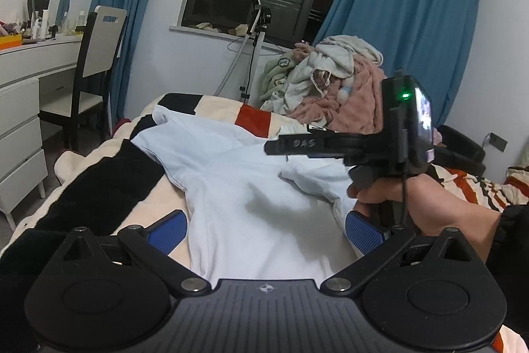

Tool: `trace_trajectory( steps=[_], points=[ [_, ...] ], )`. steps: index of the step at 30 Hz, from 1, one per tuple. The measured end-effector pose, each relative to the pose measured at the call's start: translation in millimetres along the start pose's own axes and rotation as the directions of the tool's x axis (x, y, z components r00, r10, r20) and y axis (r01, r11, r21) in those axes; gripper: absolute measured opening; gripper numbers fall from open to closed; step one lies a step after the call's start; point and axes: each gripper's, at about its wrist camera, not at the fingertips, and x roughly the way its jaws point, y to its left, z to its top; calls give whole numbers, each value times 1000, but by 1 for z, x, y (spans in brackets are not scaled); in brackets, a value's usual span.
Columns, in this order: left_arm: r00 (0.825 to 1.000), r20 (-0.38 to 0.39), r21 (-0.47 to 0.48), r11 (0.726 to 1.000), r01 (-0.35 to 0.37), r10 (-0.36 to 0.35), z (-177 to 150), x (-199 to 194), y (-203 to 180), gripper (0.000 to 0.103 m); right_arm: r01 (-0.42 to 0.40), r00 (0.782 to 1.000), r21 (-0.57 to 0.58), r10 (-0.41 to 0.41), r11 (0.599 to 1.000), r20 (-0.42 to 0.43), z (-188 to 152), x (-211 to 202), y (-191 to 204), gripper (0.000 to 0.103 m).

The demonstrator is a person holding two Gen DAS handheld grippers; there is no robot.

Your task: Fold clothes

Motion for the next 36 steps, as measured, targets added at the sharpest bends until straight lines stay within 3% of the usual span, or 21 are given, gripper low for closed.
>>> trace_trajectory(
  steps=[4,8,10,12,15,19,21,23,24,27,29,33,36],
  points=[
    [1000,-3,-17,1000,-20,20,0,-13,10,103,15,999,-116,-20,993,-45,3,20,33,75],
    [999,-2,-73,996,-44,44,2,-17,30,103,-51,994,-219,28,974,-108,-3,59,80,75],
    [998,-7,-106,992,-67,67,3,-16,39,103,-99,989,-275,65,956,-129,-9,79,107,74],
    [996,-10,-145,986,-86,86,3,-14,48,103,-92,991,-381,46,920,-127,-20,100,138,74],
    [995,-24,-195,976,-100,97,2,-10,56,103,95,994,-478,-109,873,-2,-29,126,164,73],
    [992,-28,-216,968,-127,124,1,-2,59,103,299,954,-395,-276,869,117,-19,152,165,73],
    [990,-26,-219,966,-140,138,0,2,61,103,355,935,-374,-333,857,125,-13,167,159,73],
    [989,-15,-233,961,-148,149,0,4,63,103,358,932,-364,-348,860,96,-7,181,149,72],
    [988,-10,-242,958,-150,152,-1,6,65,103,350,935,-355,-343,867,86,-4,184,146,65],
    [989,0,-271,951,-145,151,-1,5,70,103,321,944,-349,-327,880,43,8,183,142,6],
    [987,11,-268,951,-153,161,0,4,69,103,333,940,-345,-338,878,48,16,174,139,8],
    [989,18,-238,961,-140,148,2,0,60,103,342,938,-244,-314,907,148,43,130,111,7],
    [992,16,-207,971,-122,128,0,-4,50,103,388,906,-165,-342,907,249,61,86,73,7]
  ],
)
